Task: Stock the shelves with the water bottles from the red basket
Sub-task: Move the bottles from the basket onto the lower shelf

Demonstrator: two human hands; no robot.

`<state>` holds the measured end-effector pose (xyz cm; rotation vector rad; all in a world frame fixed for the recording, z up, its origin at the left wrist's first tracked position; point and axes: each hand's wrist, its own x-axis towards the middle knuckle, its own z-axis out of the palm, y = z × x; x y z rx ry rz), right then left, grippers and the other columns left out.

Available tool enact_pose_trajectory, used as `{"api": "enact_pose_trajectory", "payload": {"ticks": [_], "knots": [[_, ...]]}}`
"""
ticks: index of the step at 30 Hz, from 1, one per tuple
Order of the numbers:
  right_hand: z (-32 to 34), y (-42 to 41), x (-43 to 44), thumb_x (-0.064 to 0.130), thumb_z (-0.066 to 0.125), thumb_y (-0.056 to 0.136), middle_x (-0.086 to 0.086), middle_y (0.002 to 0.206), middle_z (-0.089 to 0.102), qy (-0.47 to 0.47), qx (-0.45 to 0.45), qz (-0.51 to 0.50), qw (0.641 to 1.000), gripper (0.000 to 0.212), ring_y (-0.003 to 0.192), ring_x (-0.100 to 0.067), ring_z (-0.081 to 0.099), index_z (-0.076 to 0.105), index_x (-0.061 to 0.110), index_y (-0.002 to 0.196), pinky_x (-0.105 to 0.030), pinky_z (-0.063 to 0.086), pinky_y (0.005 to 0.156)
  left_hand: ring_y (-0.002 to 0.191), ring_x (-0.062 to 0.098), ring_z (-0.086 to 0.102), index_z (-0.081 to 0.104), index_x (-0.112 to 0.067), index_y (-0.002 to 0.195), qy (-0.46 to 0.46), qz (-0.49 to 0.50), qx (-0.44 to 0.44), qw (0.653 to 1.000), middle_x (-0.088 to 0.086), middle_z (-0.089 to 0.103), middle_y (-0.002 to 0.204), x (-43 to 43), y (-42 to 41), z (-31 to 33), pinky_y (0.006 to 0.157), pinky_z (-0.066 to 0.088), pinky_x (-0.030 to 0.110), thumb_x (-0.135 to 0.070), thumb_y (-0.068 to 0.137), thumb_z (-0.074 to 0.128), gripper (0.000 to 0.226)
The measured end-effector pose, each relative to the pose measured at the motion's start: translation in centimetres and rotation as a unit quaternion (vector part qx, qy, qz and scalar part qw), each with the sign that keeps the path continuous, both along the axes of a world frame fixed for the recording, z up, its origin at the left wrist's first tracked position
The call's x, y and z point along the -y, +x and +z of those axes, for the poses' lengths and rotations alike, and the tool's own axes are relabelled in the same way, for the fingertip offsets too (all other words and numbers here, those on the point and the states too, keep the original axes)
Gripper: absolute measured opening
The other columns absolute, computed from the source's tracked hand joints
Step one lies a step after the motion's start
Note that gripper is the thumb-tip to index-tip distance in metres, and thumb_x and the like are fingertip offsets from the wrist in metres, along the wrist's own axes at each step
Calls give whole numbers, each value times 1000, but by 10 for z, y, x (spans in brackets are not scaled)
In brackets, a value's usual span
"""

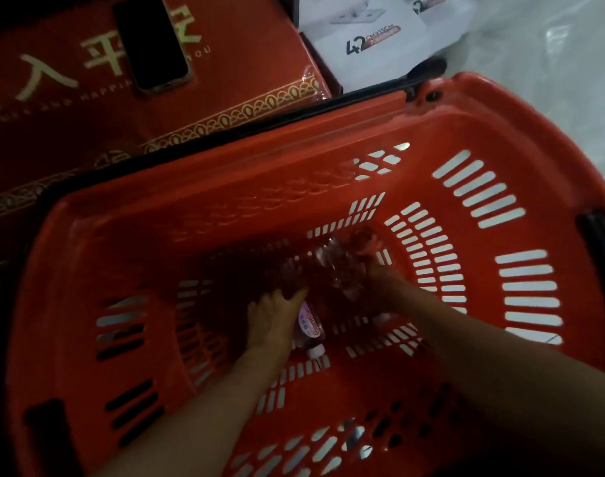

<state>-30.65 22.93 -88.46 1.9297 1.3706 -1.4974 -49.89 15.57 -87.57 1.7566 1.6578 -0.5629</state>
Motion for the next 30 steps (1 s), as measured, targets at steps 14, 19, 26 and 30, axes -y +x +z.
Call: {"api": "enact_pose_trajectory", "payload": {"ticks": [14, 19, 26, 30], "knots": [[42, -27, -39, 54, 59, 90, -11, 112, 65, -142, -135, -92, 976, 43, 106, -33, 66, 60, 15, 108, -40, 54, 95, 55, 20, 68, 74, -39, 97, 159, -156, -63, 973, -6, 69, 72, -4, -41, -7, 39, 44, 22, -29, 55, 86, 45], [28, -15, -20, 45, 50, 99, -13, 98, 63, -125, -54, -153, 979, 40, 93, -28, 65, 55, 5, 101, -36, 54, 85, 101, 26, 68, 66, -22, 113, 72, -95, -99, 988, 2, 69, 109, -13, -32, -7, 76, 53, 32, -44, 82, 67, 39], [13, -4, -6, 26, 68, 90, -9, 111, 66, -144, -53, -125, 980, 37, 95, -23, 66, 56, 11, 121, -32, 55, 70, 97, 29, 66, 70, -14, 90, -67, 256, -45, 963, 9, 69, 102, 11, -37, -16, 68, 43, 27, -73, 72, 61, 63], [4, -23, 8, 18, 75, 82, -10, 128, 58, -11, -39, -67, 997, 56, 116, -32, 58, 50, 19, 133, -46, 52, 97, 79, 19, 62, 72, -14, 90, -90, 394, 98, 909, 2, 64, 83, 7, -28, -18, 60, 39, 22, -49, 80, 71, 36]]}}
